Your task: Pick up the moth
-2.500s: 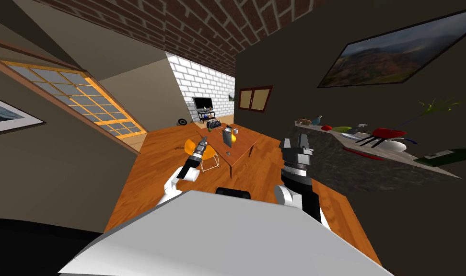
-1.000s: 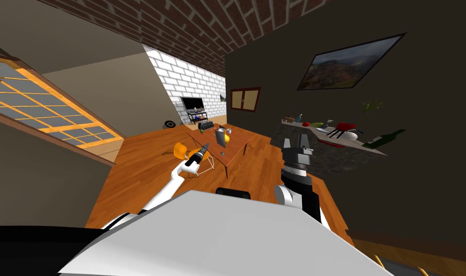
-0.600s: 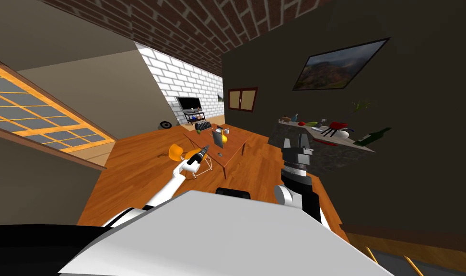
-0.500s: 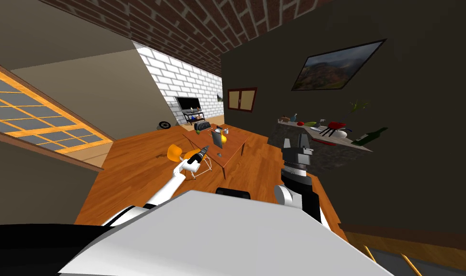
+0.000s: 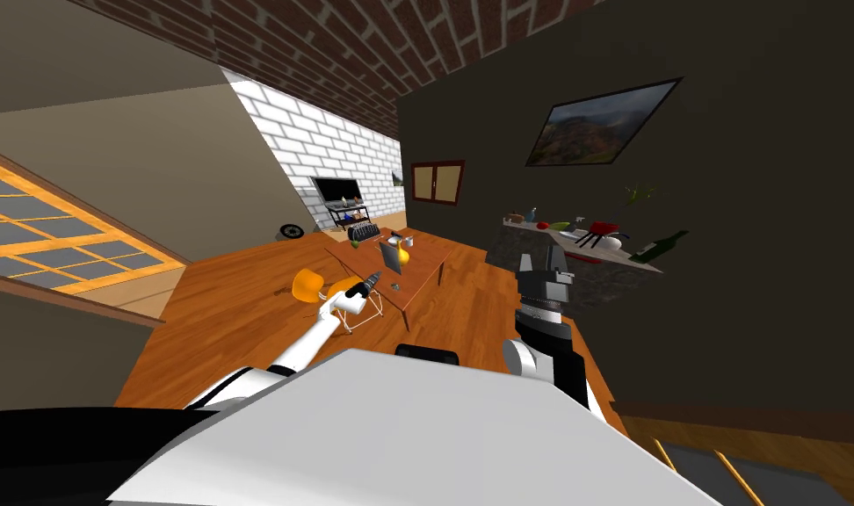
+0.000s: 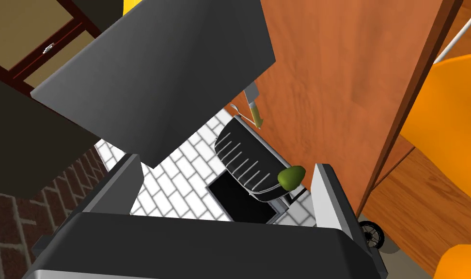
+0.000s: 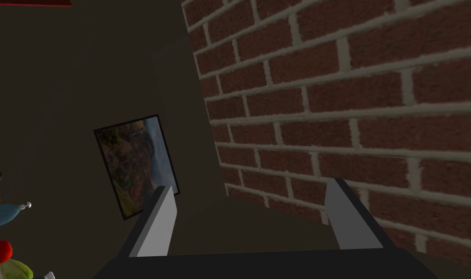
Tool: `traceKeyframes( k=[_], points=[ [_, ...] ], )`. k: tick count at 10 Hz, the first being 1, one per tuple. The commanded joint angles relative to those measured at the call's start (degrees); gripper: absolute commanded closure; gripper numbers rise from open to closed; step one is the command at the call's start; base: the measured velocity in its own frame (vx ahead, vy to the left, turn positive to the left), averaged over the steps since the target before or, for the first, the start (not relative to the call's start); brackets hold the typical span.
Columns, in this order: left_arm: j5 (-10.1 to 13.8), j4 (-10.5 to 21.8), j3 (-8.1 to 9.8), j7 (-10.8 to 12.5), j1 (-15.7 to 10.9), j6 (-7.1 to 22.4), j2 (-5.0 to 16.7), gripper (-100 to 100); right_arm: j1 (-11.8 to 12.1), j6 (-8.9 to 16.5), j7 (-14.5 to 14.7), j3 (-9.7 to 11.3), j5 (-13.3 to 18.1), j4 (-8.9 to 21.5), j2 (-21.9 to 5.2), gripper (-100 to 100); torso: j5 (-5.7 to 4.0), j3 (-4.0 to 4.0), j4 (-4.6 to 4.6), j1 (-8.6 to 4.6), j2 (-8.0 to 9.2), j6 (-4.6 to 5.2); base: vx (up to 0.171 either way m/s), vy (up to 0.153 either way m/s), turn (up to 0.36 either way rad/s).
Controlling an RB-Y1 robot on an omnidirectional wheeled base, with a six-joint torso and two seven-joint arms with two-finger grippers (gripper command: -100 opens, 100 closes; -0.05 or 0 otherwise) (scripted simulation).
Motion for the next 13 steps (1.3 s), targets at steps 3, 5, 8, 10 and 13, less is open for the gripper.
traceKeyframes(
  k=[3,5,8,10,13],
  points=[
    [0.7,4.3,-1.01,-0.3,-2.5,5.8,0.7,-100,0.0,0.0,0.0,0.0,0.0,0.0,0.0,0,0.0,0.0,0.0,-0.01,0.0,0.0,0.055,-0.056,-0.069],
    [1.1,7.2,-1.47,-0.4,-3.5,8.2,1.1,-100,0.0,0.0,0.0,0.0,0.0,0.0,0.0,0,-0.01,0.0,0.0,-0.03,0.0,-0.01,0.052,-0.054,-0.056],
    [1.8,11.4,-2.37,-0.5,-5.3,12.3,1.6,-100,0.0,0.0,0.0,0.0,0.0,0.0,0.0,0,-0.03,-0.03,-0.01,-0.11,-0.04,-0.01,0.073,-0.079,-0.07],
    [2.1,13.2,-2.81,-0.6,-6.1,14.8,1.8,-100,0.0,0.0,0.0,0.0,0.0,0.0,0.0,0,-0.03,-0.1,-0.04,-0.14,-0.18,0.01,0.093,-0.068,-0.066],
    [3.2,18.2,-4.09,-0.7,-7.9,20.0,2.3,-100,0.0,0.0,0.0,0.0,0.0,0.0,0.0,0,-0.03,-0.06,-0.03,-0.18,-0.11,0.01,0.084,-0.085,-0.079]
  ],
)
